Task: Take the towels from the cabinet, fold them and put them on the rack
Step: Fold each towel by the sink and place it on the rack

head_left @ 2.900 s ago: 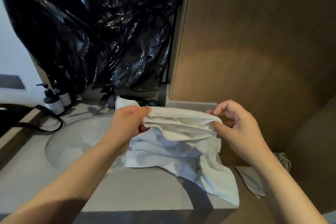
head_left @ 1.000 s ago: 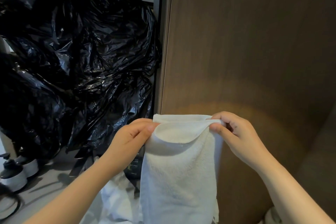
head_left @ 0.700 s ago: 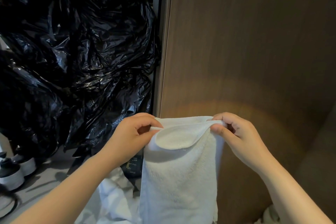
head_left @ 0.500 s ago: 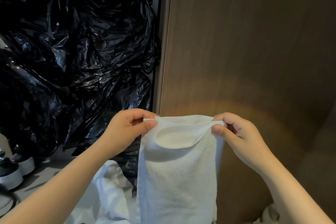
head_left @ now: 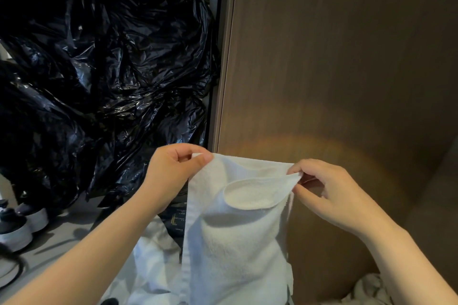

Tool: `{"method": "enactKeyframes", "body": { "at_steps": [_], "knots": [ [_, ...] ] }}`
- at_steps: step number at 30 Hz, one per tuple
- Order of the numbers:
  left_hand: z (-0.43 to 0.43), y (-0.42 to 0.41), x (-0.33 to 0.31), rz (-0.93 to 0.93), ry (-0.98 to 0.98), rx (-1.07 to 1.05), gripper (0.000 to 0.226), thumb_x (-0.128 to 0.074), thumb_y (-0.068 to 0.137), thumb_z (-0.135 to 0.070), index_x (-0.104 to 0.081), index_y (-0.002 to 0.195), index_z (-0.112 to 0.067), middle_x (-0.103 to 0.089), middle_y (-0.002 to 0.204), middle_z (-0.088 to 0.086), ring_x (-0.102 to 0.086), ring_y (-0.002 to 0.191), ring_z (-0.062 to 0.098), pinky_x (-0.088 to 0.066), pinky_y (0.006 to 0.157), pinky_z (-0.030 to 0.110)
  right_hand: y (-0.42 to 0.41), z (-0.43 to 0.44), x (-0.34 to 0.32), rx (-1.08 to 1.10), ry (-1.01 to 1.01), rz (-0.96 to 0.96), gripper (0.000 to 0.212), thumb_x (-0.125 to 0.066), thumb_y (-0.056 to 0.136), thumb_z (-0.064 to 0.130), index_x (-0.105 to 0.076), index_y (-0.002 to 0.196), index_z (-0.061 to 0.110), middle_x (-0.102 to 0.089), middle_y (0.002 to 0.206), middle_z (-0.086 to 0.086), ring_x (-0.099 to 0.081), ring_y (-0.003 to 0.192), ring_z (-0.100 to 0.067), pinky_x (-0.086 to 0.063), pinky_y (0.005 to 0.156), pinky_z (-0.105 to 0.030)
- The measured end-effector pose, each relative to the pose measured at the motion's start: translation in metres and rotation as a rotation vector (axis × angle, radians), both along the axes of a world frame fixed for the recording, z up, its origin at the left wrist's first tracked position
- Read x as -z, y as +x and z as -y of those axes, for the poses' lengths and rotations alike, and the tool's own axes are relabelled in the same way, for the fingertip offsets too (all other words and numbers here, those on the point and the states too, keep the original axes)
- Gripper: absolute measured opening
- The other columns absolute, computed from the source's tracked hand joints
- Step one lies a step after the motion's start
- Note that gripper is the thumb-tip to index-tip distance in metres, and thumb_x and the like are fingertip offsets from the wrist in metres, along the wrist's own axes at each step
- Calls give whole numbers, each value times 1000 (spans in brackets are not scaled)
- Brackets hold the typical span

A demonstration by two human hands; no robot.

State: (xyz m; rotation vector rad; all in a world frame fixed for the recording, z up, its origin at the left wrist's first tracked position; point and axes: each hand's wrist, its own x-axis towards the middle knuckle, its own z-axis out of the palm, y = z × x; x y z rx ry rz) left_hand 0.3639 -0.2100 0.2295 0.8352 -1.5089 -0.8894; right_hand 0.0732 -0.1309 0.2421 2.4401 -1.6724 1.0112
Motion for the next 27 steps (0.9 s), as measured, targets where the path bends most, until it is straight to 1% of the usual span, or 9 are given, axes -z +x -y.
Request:
{"method": "enactKeyframes", "body": {
  "at_steps": [3,5,7,10,14,16,18,23,27],
  "knots": [
    [2,-2,-7,-2,-49,-35,12,-74,83,-17,-77,76,-27,-66,61,-2,-55,55,15,-47,55,29,-9,1,8,116,45,-102,8,-56,91,41,-60,95,46,-61,97,29,-60,94,3,-57,74,-20],
    [2,-4,-10,49,-54,-23,9,-76,81,-20,-77,78,-29,-72,74,8,-64,68,35,-55,65,46,-13,3,15,167,125,-44,23,-45,99,33,-61,103,49,-57,109,34,-55,100,11,-48,84,-10],
    [0,-5,-7,110,-46,-12,7,-78,79,-22,-77,78,-29,-71,82,18,-63,77,44,-55,73,52,-9,4,21,144,243,156,27,-37,103,38,-60,110,51,-53,115,35,-50,107,14,-38,86,-5],
    [-1,-5,1,183,-49,-9,10,-79,78,-23,-77,76,-33,-67,82,26,-56,65,28,-49,65,37,-2,7,31,132,304,252,29,-53,93,54,-58,121,48,-52,122,31,-53,108,6,-38,87,-12],
    [-1,6,7,391,18,103,7,-81,75,-30,-77,76,-37,-71,70,12,-58,60,18,-50,59,26,0,13,40,154,165,123,60,-66,90,9,-47,143,31,-41,131,23,-38,116,8,-27,91,2],
    [-1,13,10,517,54,154,8,-83,72,-35,-78,77,-38,-71,73,12,-58,62,25,-52,62,34,-3,16,43,148,111,102,61,-61,90,-2,-49,141,30,-39,132,24,-34,117,12,-24,89,8],
    [-1,18,13,565,61,154,9,-83,71,-36,-78,78,-38,-72,81,17,-60,71,38,-55,71,45,-6,16,48,149,80,79,54,-61,92,3,-53,135,35,-43,130,27,-40,116,10,-31,90,2],
    [8,18,20,421,-17,29,10,-80,78,-23,-77,74,-32,-74,76,3,-66,68,22,-53,64,27,-20,5,86,192,197,102,20,-64,93,23,-52,98,38,-62,90,16,-60,80,-3,-56,71,-32],
    [15,17,34,456,-27,-8,16,-78,80,-17,-76,74,-32,-74,78,-9,-68,71,7,-52,58,14,-25,-11,129,209,367,201,22,-69,89,26,-53,93,39,-63,81,13,-62,75,-7,-56,66,-30]
  ]
}}
